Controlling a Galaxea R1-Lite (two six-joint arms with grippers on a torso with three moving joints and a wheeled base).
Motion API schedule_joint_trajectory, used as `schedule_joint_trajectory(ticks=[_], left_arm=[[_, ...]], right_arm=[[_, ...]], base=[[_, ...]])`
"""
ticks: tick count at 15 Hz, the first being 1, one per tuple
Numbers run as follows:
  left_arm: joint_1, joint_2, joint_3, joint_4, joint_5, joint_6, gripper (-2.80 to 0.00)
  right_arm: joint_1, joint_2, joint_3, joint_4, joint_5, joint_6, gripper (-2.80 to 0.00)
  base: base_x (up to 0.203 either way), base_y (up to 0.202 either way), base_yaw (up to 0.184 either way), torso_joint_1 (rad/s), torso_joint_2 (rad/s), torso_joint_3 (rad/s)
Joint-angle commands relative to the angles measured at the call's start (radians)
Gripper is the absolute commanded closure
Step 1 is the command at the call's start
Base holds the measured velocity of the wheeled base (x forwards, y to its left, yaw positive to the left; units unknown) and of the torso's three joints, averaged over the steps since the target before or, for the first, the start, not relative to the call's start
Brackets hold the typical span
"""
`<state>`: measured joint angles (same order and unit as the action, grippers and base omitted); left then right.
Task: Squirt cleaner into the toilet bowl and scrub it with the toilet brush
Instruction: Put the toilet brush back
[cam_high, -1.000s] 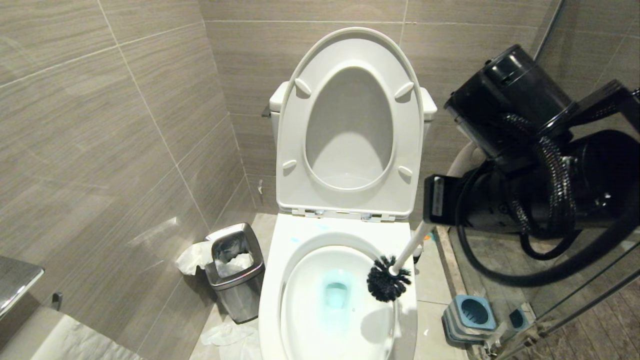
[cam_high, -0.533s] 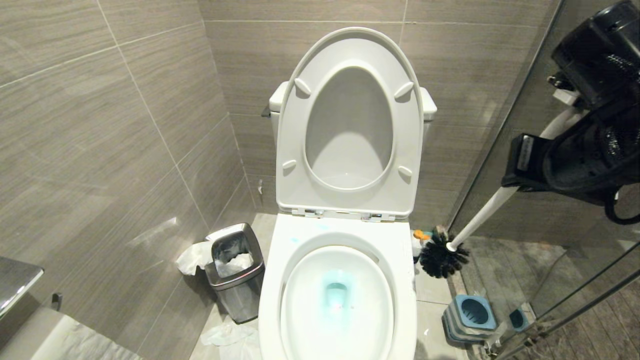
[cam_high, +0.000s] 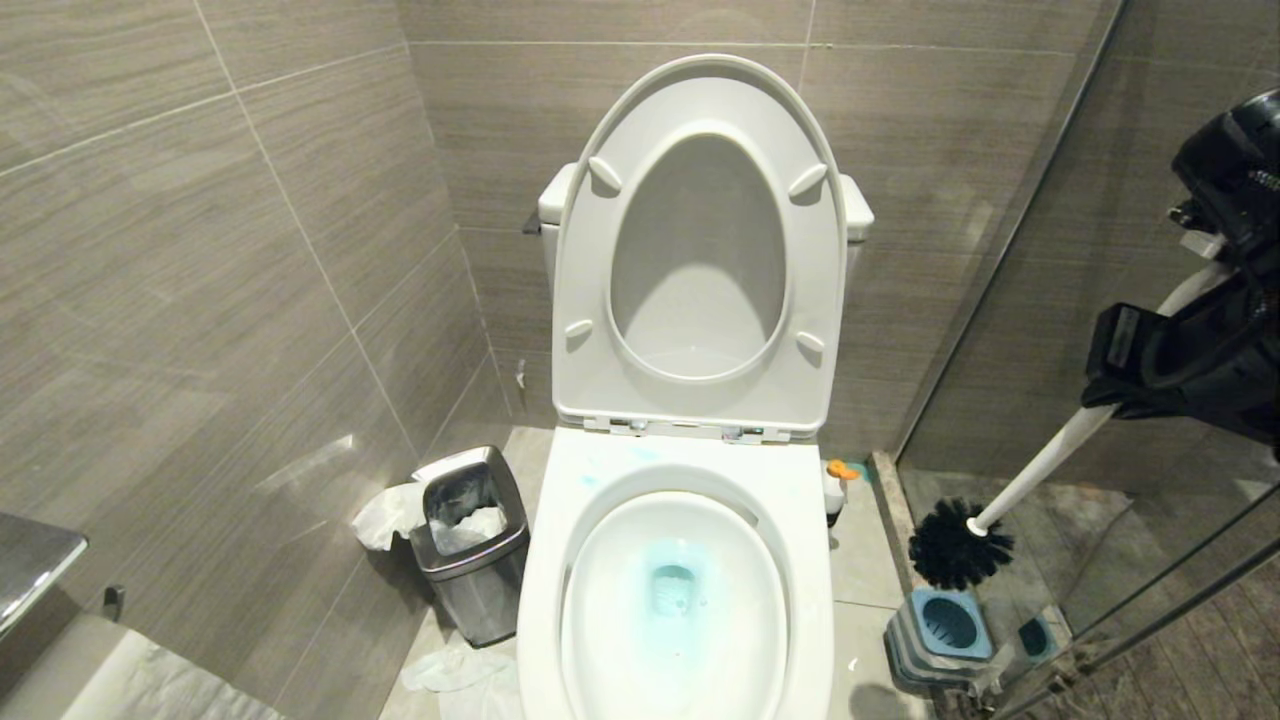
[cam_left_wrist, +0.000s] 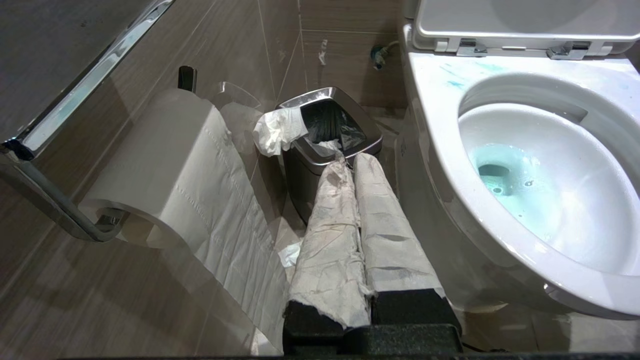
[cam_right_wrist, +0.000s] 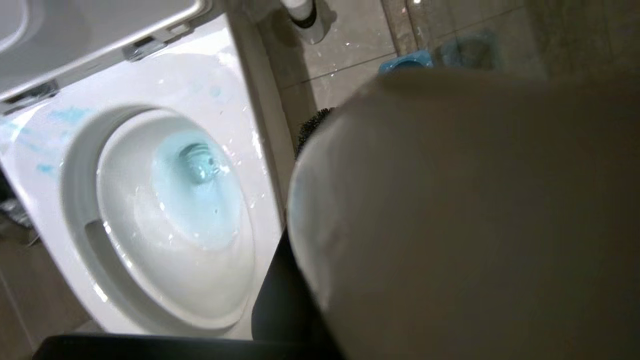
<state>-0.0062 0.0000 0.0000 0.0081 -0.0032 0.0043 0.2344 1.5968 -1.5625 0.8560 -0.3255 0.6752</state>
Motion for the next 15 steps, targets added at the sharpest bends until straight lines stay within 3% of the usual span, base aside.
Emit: schedule_joint_trajectory(ticks=[1,10,15], left_arm=[[0.000,0.000,0.002,0.000,0.000,0.000,0.00],[0.000,0.000,0.002,0.000,0.000,0.000,0.00],[0.000,0.000,0.002,0.000,0.000,0.000,0.00]], right_arm=[[-0.057,0.023,0.088,-0.096,0.005,-0.026,0.00],[-0.310,0.187,0.331,-0.438,0.048,-0.123,0.00],[-0.352,0.271,0.419,-0.555,0.049,-0.136,0.00]], base=[[0.000,0.000,0.000,0.000,0.00,0.000],[0.000,0.000,0.000,0.000,0.00,0.000],[0.000,0.000,0.000,0.000,0.00,0.000]])
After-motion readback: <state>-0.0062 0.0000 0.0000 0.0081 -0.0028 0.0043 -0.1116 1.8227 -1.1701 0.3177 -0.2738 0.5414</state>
